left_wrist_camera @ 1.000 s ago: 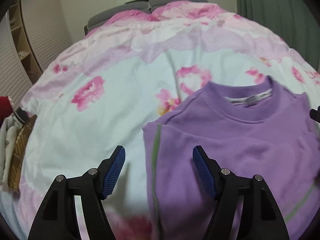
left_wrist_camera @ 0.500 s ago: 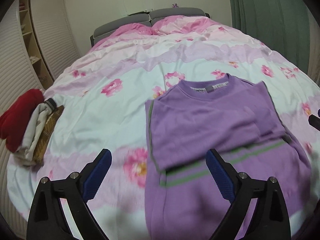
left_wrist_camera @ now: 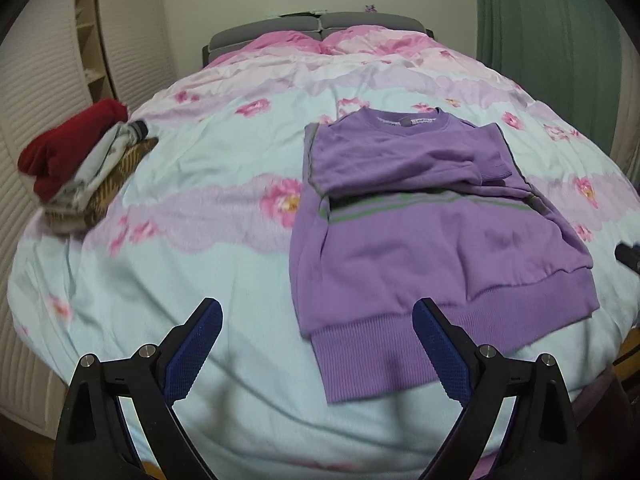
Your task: Fold small clothes
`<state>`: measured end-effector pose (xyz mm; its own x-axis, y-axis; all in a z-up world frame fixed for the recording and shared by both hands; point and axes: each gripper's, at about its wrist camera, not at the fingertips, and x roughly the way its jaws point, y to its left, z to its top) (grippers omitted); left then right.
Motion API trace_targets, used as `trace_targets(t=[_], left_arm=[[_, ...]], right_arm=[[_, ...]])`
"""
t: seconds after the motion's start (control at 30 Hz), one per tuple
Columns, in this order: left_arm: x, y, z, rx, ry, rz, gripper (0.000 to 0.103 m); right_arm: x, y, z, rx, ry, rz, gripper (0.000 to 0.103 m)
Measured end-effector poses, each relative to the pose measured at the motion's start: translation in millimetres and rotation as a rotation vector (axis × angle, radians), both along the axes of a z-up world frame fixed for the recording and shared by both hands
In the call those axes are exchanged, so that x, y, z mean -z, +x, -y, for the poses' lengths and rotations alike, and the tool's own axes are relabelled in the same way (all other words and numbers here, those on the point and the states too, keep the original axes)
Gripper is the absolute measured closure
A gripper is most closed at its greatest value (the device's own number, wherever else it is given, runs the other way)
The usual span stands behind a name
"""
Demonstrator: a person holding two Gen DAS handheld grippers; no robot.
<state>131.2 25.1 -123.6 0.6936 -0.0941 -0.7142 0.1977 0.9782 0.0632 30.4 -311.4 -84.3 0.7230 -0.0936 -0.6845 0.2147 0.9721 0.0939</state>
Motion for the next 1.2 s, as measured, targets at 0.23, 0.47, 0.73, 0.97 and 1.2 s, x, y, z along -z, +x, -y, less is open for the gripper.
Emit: trace_targets(t=[0.23, 0.47, 0.73, 0.97, 1.2], left_arm=[[21, -8, -5, -0.013, -0.049, -0.019, 0.014], [46, -7, -3, -0.024, -0.076, -0.082, 0.023], [52, -9, -7, -0.073, -0.094, -0.066, 0.032], [56, -6, -8, -0.066, -0.168, -0.097, 0.043], [58, -8, -1, -0.046, -0.199, -0.1, 0.073]], right_arm=[[28, -7, -2, 0.015, 0.052, -0.027, 0.024], [44, -3, 4, 0.027, 0.105, -0.056, 0.025], [55, 4, 5, 0.002, 0.145, -0.085, 0.044], [63, 9, 12, 0.006, 0.24, -0.097, 0.044], [74, 16, 16, -0.015, 0.357, -0.112, 0.072]])
